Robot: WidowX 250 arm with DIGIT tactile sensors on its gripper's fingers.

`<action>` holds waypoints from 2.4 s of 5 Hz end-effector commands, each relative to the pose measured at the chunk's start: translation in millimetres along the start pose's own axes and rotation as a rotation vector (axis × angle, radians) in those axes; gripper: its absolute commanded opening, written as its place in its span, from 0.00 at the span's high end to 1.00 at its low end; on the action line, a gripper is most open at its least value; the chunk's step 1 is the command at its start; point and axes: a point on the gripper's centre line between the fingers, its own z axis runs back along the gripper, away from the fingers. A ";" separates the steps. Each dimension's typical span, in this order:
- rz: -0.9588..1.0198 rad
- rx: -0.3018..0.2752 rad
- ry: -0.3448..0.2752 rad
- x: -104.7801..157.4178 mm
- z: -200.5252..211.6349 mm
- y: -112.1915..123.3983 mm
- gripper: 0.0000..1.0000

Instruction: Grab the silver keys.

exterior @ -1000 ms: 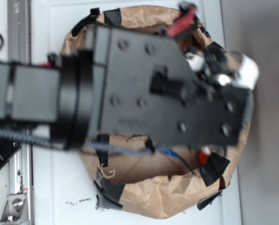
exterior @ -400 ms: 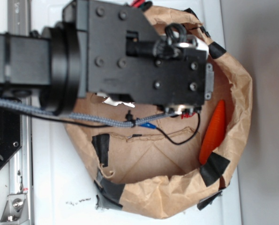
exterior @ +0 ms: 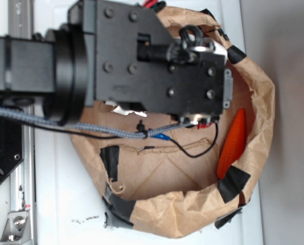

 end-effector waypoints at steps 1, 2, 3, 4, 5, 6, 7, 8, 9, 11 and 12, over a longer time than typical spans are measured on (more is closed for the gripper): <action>0.095 -0.001 0.016 16.9 -17.5 14.8 0.00; 0.129 0.071 0.016 15.8 -41.6 32.6 0.00; 0.147 0.074 0.010 17.3 -52.5 49.2 0.00; 0.157 0.061 0.012 21.5 -61.7 60.6 0.00; 0.145 0.049 0.017 22.6 -63.0 66.1 0.00; 0.146 0.039 0.022 24.6 -62.5 66.5 0.00; 0.148 0.033 0.023 25.4 -63.0 64.2 0.00; 0.149 0.030 0.029 24.3 -62.1 62.2 0.00; 0.141 -0.007 0.029 24.6 -66.8 55.9 0.00; 0.079 -0.072 0.029 20.6 -74.1 47.6 1.00; 0.071 -0.067 0.035 22.5 -70.8 44.8 1.00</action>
